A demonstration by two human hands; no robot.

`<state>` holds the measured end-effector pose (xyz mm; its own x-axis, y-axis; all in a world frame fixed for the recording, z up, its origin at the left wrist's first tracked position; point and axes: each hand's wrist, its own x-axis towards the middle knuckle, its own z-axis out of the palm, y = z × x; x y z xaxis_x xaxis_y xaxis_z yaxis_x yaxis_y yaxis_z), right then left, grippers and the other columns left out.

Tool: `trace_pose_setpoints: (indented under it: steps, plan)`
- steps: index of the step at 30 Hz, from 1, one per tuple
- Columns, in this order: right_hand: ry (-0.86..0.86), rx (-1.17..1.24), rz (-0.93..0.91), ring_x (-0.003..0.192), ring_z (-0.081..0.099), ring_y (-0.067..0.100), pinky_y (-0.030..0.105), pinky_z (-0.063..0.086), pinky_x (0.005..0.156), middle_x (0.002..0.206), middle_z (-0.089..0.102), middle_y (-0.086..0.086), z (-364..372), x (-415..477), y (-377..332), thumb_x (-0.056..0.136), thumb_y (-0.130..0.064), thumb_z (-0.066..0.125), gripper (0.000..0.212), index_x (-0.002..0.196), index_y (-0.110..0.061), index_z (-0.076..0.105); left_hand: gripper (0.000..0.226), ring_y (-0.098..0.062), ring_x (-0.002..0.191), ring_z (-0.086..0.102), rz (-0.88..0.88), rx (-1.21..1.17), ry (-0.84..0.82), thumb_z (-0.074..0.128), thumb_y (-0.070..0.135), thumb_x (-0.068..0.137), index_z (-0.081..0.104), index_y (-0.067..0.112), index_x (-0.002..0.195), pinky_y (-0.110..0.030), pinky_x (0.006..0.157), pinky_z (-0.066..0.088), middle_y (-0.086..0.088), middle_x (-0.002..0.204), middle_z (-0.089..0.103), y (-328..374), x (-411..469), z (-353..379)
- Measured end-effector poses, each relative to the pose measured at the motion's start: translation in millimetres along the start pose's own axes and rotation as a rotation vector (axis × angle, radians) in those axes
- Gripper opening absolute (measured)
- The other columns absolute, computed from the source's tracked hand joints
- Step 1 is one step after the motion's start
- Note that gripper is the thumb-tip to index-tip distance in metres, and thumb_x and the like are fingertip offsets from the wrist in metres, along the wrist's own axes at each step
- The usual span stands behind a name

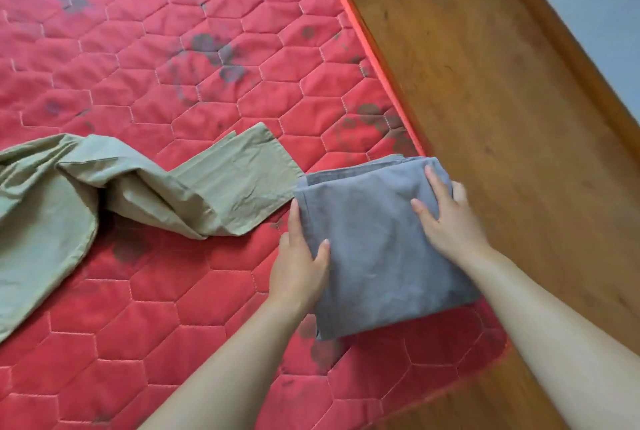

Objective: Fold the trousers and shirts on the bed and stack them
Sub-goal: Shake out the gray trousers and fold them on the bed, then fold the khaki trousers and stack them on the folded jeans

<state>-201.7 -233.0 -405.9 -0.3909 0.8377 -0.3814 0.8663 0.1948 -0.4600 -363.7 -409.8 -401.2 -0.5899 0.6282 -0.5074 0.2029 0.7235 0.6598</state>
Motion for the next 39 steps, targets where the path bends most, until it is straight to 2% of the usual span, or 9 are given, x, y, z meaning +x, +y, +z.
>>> trace_pose_setpoints:
  steps: [2, 5, 7, 10, 15, 20, 27, 31, 39]
  plan:
    - [0.035, -0.146, -0.039, 0.132, 0.031, 0.035, 0.043, 0.033, 0.105, 0.149, 0.015, 0.014, 7, 6, 5, 0.091, -0.04, 0.051, 0.062, 0.146, -0.027, 0.025, 0.079, -0.03, 0.117, 0.048, -0.004, 0.378, -0.003, 0.05, 0.041, 0.089, -0.002, 0.032, 0.148, -0.043, 0.087, 0.045, -0.01, 0.136, 0.036, 1, 10, 3]
    - [0.1, -0.248, -0.218, 0.137, 0.025, 0.034, 0.047, 0.029, 0.107, 0.151, 0.021, 0.016, 24, 2, 2, 0.088, -0.038, 0.057, 0.059, 0.14, -0.016, 0.039, 0.072, -0.027, 0.133, 0.03, 0.183, 0.665, 0.064, 0.045, 0.047, 0.088, 0.01, 0.029, 0.149, -0.044, 0.101, 0.037, -0.008, 0.149, 0.025, 0, 20, 8]
    - [-0.008, -0.294, -0.267, 0.141, 0.017, 0.028, 0.047, 0.021, 0.111, 0.155, 0.017, 0.01, 40, -8, 0, 0.089, -0.044, 0.052, 0.062, 0.144, -0.021, 0.033, 0.069, -0.025, 0.139, 0.022, 0.306, 0.757, 0.023, 0.041, 0.051, 0.089, 0.013, 0.032, 0.148, -0.045, 0.107, 0.029, -0.006, 0.154, 0.02, -4, 24, 16]
    - [-0.131, -0.386, -0.226, 0.145, 0.0, 0.019, 0.048, 0.005, 0.114, 0.158, 0.001, -0.002, 60, -23, 9, 0.091, -0.052, 0.043, 0.066, 0.148, -0.03, 0.017, 0.065, -0.022, 0.143, 0.01, 0.352, 0.847, -0.104, 0.035, 0.055, 0.089, 0.012, 0.037, 0.147, -0.051, 0.11, 0.019, -0.002, 0.157, 0.009, -17, 29, 26]
    - [-0.13, -0.364, -0.176, 0.144, 0.003, 0.021, 0.05, 0.009, 0.113, 0.158, 0.006, -0.002, 66, -39, -4, 0.09, -0.052, 0.046, 0.066, 0.147, -0.031, 0.021, 0.064, -0.02, 0.145, 0.002, 0.379, 0.828, -0.155, 0.029, 0.058, 0.09, 0.011, 0.037, 0.147, -0.055, 0.111, 0.012, 0.0, 0.158, 0.001, -35, 33, 18]
    - [-0.152, -0.308, -0.248, 0.144, 0.004, 0.023, 0.047, 0.016, 0.115, 0.157, 0.005, 0.004, 81, -48, -70, 0.09, -0.048, 0.049, 0.066, 0.146, -0.022, 0.027, 0.065, -0.02, 0.144, 0.009, 0.303, 0.714, -0.002, 0.027, 0.062, 0.087, 0.012, 0.039, 0.147, -0.051, 0.111, 0.016, 0.002, 0.157, 0.012, -57, 26, -40]
    - [-0.202, -0.219, -0.431, 0.142, 0.014, 0.025, 0.043, 0.021, 0.113, 0.154, 0.014, 0.008, 156, -63, -235, 0.09, -0.045, 0.051, 0.062, 0.142, -0.017, 0.033, 0.065, -0.019, 0.142, 0.015, 0.099, 0.602, 0.201, 0.026, 0.063, 0.087, 0.017, 0.037, 0.146, -0.05, 0.111, 0.019, 0.003, 0.153, 0.023, -152, 15, -188]
    - [-0.22, -0.189, -0.54, 0.14, 0.017, 0.027, 0.044, 0.025, 0.112, 0.152, 0.018, 0.009, 227, -71, -339, 0.089, -0.045, 0.053, 0.063, 0.142, -0.016, 0.034, 0.062, -0.017, 0.131, 0.035, 0.038, 0.565, 0.351, 0.034, 0.059, 0.087, 0.032, 0.029, 0.142, -0.044, 0.103, 0.034, 0.003, 0.141, 0.041, -226, 21, -286]
    - [-0.278, -0.171, -0.767, 0.133, 0.03, 0.024, 0.04, 0.032, 0.107, 0.142, 0.035, 0.008, 389, -86, -517, 0.09, -0.039, 0.055, 0.058, 0.139, -0.012, 0.038, 0.056, -0.02, 0.124, 0.042, -0.092, 0.52, 0.472, 0.047, 0.047, 0.088, 0.039, 0.022, 0.137, -0.044, 0.101, 0.037, 0.001, 0.133, 0.047, -372, 52, -435]
